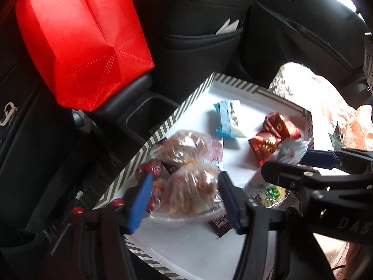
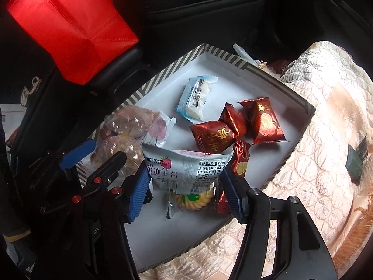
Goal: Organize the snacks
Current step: 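Open the left tool to drop the nut bag while the right tool releases the strawberry packet, then move both open tools back over the green packets on the shawl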
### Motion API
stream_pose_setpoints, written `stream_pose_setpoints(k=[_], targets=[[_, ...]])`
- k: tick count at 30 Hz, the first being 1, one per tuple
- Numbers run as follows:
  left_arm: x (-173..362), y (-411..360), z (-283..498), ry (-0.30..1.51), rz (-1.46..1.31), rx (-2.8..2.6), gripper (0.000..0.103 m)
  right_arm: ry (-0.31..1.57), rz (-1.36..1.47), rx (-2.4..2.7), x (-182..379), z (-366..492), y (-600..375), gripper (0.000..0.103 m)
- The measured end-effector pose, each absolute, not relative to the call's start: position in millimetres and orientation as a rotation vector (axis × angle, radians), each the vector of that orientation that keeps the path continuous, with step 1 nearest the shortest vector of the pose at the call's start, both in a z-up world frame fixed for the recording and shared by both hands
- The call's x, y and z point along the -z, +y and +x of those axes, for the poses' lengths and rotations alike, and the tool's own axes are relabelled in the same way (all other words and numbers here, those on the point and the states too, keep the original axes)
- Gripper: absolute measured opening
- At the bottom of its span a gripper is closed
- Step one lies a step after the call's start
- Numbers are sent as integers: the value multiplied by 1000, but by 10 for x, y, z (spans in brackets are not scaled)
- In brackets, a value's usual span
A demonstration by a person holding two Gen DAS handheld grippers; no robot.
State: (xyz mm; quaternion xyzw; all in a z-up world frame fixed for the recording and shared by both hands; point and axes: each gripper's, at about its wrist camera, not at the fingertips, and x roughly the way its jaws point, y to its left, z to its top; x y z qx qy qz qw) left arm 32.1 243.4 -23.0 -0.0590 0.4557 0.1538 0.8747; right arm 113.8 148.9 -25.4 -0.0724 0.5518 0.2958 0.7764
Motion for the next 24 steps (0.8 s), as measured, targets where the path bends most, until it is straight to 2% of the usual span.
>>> stream_pose_setpoints(k=[2,12,17,24], targets=[[199,2419,306,939,-113,-328,71,1189,-116,-653,228,1157,1457,67],[131,2290,292,931,-97,-305,74,1172,-54,-625,125,1114,1244,67],[59,2052,337,920,-65,-249,81,1125,-44,-573,-7,1022,910,67],[28,1609,485,937,-22,-138,82,1085,-32,-480,-140,1021,346,67]])
